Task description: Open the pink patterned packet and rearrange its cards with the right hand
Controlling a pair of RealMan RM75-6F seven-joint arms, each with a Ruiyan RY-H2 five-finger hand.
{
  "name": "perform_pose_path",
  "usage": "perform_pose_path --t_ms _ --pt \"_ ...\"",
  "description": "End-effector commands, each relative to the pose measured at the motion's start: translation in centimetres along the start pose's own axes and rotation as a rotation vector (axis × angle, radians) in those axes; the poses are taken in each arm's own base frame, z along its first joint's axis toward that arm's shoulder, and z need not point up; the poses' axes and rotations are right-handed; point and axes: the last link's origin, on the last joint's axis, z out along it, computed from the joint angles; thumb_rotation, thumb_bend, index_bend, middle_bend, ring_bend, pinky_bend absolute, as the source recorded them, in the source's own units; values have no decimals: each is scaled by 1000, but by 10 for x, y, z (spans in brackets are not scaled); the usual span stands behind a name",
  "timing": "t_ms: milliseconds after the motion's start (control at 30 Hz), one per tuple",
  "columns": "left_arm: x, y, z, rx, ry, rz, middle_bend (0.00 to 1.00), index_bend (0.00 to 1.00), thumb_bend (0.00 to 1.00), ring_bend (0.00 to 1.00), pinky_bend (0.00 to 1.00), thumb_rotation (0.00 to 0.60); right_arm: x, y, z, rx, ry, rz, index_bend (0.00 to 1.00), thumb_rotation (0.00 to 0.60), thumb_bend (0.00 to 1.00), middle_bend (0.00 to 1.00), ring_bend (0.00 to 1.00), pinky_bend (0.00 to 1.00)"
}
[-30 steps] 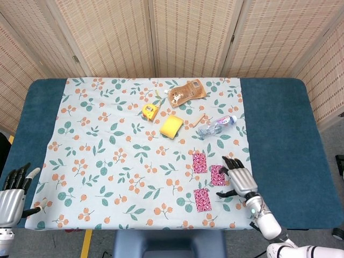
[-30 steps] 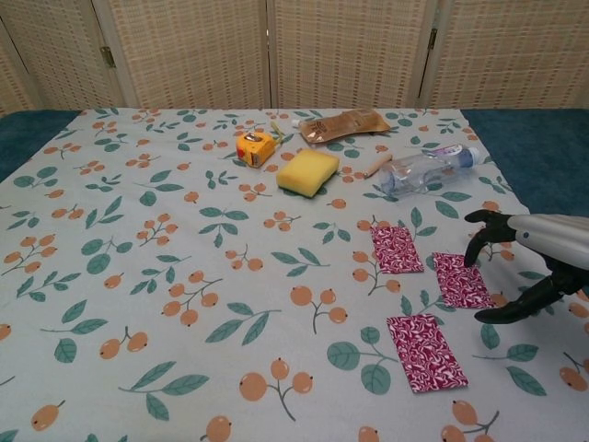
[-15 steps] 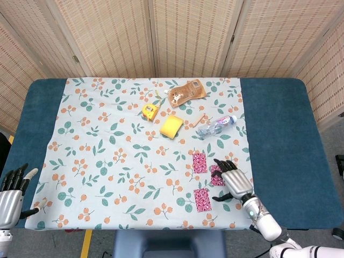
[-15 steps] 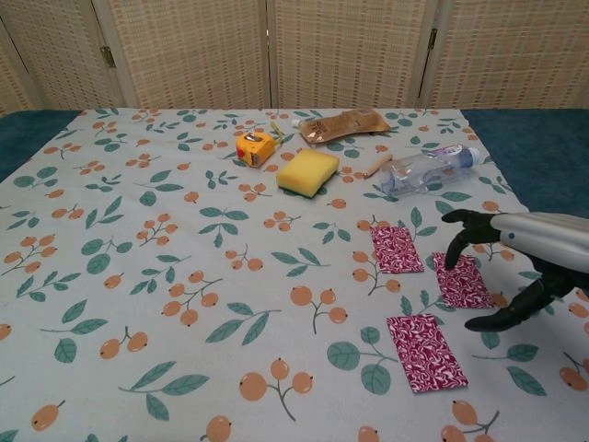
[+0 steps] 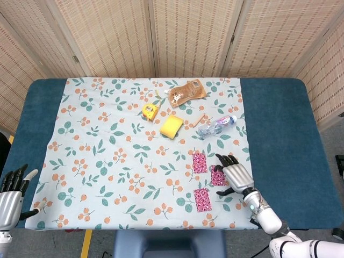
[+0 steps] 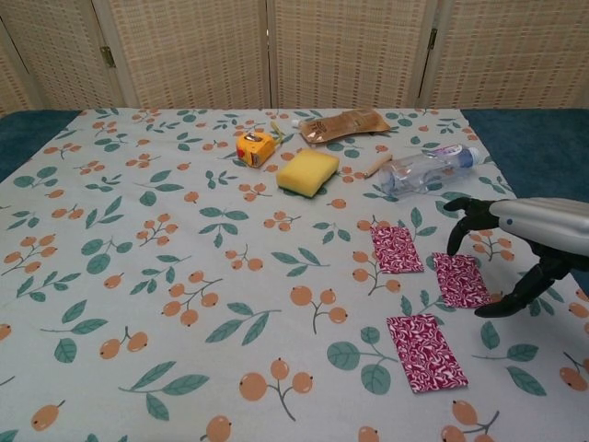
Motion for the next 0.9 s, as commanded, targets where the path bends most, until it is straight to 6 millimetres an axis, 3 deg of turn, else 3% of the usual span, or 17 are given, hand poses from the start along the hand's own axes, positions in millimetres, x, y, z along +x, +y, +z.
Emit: perform_pose_path --t_ms 33,333,733,900 --pt "0 1 0 0 0 1 0 176 258 39 0 600 2 3 3 -12 5 5 287 486 145 0 0 0" --pt "-1 3 3 -5 -8 4 0 177 258 39 0 600 7 6 17 -36 13 23 262 530 146 0 0 0" --pt "-2 -1 2 9 -9 1 0 177 258 39 0 600 13 -31 56 13 -9 -11 261 529 146 0 0 0" --pt "-3 -2 2 8 -16 2 0 177 258 39 0 600 14 -37 72 -16 0 -21 260 528 146 0 0 0"
